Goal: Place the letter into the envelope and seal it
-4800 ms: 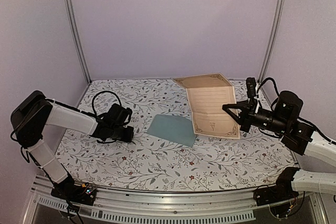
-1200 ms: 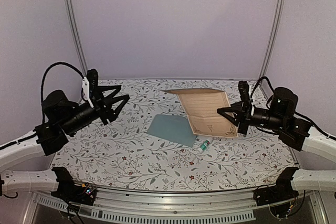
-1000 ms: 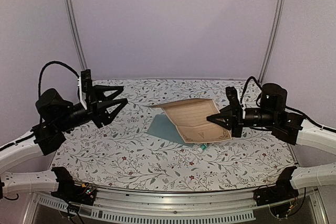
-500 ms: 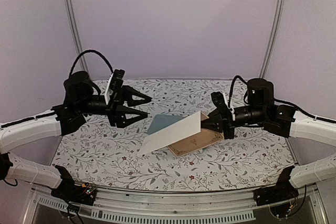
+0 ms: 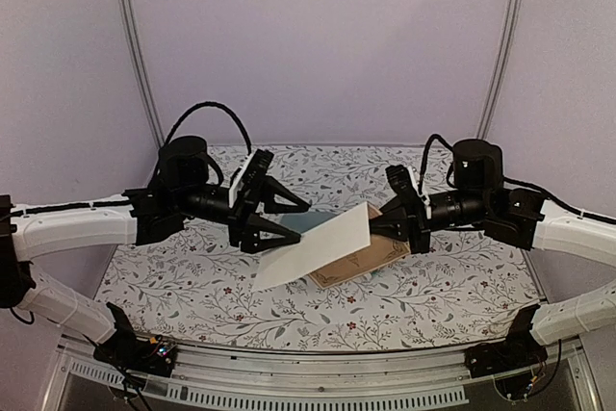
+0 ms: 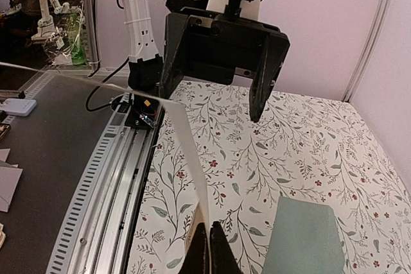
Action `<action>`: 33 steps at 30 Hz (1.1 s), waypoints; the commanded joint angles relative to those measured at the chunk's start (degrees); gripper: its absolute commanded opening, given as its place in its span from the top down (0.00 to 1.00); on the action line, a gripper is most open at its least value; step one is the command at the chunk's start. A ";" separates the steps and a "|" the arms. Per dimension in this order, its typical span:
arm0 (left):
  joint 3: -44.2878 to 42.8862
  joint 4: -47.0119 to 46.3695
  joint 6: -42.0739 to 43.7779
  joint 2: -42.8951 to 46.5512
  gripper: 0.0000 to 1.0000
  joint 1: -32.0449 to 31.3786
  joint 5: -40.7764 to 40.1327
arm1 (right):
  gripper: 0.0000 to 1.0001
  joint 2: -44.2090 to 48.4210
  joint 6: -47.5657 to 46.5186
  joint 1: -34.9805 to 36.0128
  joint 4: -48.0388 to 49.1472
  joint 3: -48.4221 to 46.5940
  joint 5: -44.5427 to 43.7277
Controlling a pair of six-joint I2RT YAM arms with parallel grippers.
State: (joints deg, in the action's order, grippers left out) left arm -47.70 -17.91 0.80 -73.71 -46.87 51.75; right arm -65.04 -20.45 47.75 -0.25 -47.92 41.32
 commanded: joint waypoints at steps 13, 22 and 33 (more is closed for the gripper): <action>-6.25 7.14 2.71 -7.16 0.44 -4.98 -14.14 | 1.00 0.44 0.88 0.58 -3.88 -3.31 -0.54; -6.28 9.71 3.67 -4.72 0.44 -6.90 -19.76 | 1.00 0.65 1.43 0.57 -5.82 -3.54 -2.95; -5.87 9.83 3.95 -3.93 0.98 -8.09 -21.62 | 1.00 0.82 2.23 0.57 -4.95 -3.46 -3.79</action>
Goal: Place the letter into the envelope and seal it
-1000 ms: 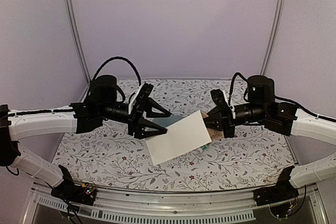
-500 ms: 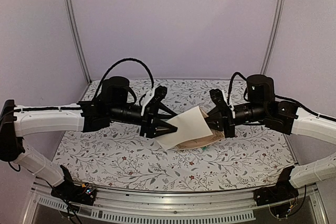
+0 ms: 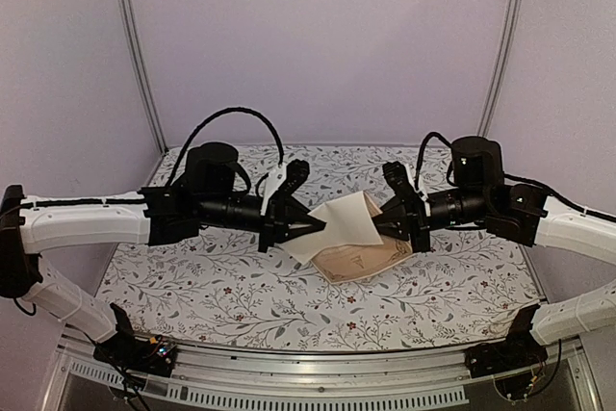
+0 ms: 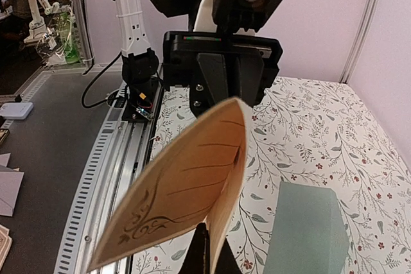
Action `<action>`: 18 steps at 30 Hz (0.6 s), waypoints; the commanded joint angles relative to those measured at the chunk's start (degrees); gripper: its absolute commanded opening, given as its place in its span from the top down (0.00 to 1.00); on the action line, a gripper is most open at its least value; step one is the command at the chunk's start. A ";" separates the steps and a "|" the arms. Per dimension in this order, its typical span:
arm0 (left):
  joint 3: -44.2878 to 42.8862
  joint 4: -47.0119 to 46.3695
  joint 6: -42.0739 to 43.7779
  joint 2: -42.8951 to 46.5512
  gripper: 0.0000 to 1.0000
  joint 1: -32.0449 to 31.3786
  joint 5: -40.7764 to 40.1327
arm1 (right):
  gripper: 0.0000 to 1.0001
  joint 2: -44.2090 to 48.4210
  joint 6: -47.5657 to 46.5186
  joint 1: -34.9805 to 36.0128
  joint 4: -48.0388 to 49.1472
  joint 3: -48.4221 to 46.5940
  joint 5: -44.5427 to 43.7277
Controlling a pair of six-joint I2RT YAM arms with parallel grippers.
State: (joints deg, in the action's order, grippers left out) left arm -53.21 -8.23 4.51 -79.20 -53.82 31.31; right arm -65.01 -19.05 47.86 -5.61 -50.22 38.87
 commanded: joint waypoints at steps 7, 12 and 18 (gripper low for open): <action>0.53 -0.02 -0.45 4.01 1.00 -1.33 -3.03 | 0.46 3.05 2.82 0.40 1.10 -0.58 -6.58; 0.94 -0.16 -3.82 7.88 1.00 -1.33 -6.22 | 0.25 7.01 5.75 0.42 1.49 0.03 -15.92; 2.26 -1.62 -8.13 13.66 1.00 -1.30 -14.95 | 0.16 15.73 7.26 0.40 5.12 5.89 -16.13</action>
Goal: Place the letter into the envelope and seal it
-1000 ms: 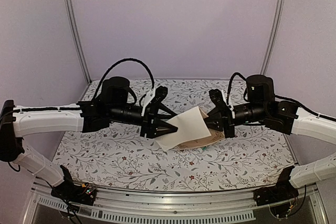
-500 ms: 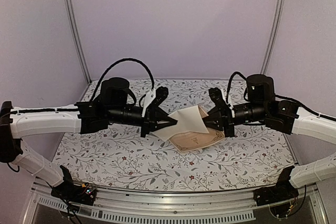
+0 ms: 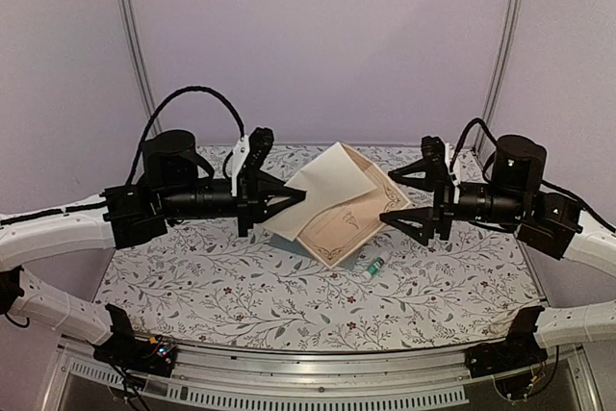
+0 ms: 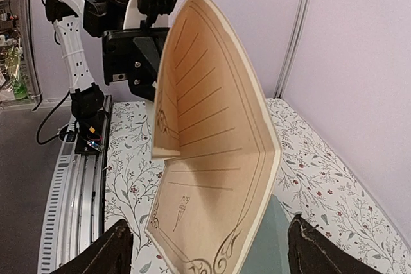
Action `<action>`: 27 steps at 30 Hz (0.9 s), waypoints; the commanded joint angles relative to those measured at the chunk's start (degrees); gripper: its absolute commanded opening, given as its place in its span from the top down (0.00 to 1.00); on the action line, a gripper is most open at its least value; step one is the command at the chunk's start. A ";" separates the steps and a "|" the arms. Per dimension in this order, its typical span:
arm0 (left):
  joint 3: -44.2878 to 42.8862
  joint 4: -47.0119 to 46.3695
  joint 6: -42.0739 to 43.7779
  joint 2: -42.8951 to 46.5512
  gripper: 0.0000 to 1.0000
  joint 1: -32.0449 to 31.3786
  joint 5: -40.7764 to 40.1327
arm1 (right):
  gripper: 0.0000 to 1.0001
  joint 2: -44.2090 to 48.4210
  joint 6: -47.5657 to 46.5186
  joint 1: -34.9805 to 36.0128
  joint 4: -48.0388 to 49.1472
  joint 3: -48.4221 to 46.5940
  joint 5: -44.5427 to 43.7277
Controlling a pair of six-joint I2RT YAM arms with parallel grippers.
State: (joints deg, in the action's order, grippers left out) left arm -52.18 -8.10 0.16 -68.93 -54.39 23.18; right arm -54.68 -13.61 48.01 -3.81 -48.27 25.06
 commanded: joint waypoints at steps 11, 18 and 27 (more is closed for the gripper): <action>0.87 -6.07 -9.36 9.77 1.00 -0.73 -1.22 | 0.22 11.66 4.20 0.24 13.44 12.14 -8.32; -0.14 -8.55 -12.65 9.05 1.00 -0.72 3.64 | 0.40 6.76 6.67 0.24 22.73 12.62 -3.56; -0.88 -11.37 -14.08 5.45 1.00 -0.72 6.82 | 0.47 -2.70 11.64 1.07 28.95 7.58 3.94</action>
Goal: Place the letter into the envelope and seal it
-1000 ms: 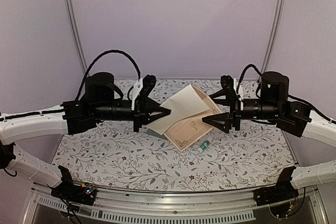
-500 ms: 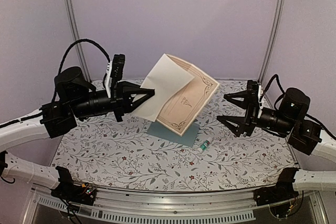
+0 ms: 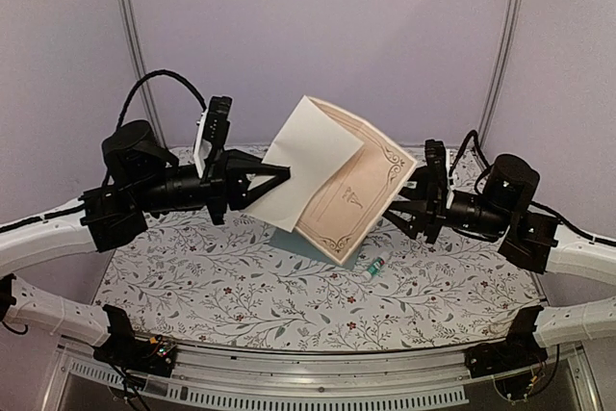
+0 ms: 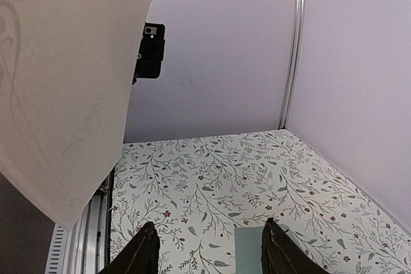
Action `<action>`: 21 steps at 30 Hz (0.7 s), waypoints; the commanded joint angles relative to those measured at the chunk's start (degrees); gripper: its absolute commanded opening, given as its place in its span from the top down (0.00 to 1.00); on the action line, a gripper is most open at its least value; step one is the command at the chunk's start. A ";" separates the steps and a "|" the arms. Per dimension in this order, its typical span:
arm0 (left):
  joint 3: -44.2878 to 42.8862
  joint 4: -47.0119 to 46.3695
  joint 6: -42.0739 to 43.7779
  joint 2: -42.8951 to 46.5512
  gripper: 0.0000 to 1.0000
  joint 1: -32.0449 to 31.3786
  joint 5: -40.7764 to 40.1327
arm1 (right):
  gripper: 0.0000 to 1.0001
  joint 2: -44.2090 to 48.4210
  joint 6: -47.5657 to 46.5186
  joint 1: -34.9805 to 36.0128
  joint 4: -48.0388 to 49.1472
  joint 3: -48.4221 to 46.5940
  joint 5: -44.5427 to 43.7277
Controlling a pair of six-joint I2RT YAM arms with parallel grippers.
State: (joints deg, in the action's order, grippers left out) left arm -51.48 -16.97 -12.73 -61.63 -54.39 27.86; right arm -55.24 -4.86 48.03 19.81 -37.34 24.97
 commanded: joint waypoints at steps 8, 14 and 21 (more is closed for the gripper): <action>-2.63 -5.11 -2.20 -6.15 1.00 -0.74 3.00 | 0.37 -6.05 0.30 7.46 5.20 -6.78 4.49; -2.61 -6.96 -3.33 -7.94 1.00 -0.74 4.20 | 0.34 -7.39 -0.32 8.48 5.25 -7.73 4.23; -2.14 -8.82 -4.60 -9.30 1.00 -1.09 5.97 | 0.29 -8.33 0.11 8.57 6.32 -8.72 2.22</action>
State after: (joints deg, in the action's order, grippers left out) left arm -52.60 -22.81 -16.12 -70.00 -54.39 31.86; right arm -62.98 -4.78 56.16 24.08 -43.72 28.86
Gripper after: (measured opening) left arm 0.004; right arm 0.703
